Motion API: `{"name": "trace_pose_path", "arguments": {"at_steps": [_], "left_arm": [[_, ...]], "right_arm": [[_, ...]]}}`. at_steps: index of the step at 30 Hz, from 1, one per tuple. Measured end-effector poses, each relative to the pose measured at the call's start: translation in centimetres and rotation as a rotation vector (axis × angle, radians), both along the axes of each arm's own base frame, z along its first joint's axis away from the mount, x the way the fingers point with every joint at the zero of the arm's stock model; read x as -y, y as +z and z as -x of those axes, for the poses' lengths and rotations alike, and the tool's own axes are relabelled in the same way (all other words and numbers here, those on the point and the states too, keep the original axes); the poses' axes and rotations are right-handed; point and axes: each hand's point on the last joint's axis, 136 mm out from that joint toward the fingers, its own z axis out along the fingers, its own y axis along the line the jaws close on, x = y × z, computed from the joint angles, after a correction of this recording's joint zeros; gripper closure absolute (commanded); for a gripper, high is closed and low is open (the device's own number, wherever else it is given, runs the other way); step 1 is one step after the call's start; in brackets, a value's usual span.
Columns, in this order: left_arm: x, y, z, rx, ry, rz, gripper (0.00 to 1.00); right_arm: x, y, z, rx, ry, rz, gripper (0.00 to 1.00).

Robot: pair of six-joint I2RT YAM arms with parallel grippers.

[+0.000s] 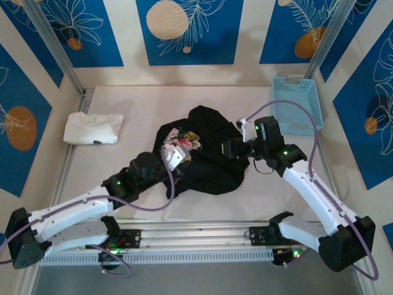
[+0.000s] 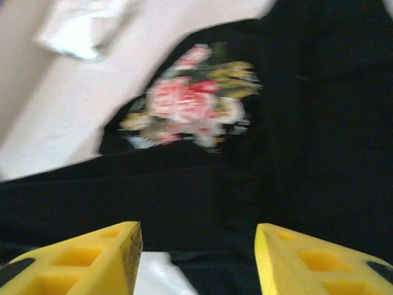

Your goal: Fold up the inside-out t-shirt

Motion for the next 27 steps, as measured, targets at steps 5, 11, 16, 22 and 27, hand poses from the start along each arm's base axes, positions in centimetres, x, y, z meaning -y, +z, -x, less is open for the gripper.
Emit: {"name": "trace_pose_path", "arguments": {"at_steps": [5,11,16,22,27], "left_arm": [[-5.1,1.9,-1.4,0.013,0.209,0.079,1.00],[-11.2,3.5,-2.5,0.010,0.429,0.158,1.00],[-14.7,2.0,-3.4,-0.076,0.548,0.149,1.00],[-15.3,0.5,-4.4,-0.232,0.548,0.139,1.00],[-14.7,-1.3,-4.4,-0.363,0.497,0.134,1.00]], "right_arm": [[1.3,-6.6,-3.6,-0.139,-0.130,0.139,0.41],[-0.3,-13.2,-6.6,-0.287,-0.127,0.244,0.40],[-3.5,-14.9,-9.1,-0.297,-0.080,0.269,0.43],[-5.8,-16.8,-10.4,-0.314,-0.039,0.306,0.55],[-5.4,-18.2,-10.7,-0.328,-0.042,0.366,0.87]]}}
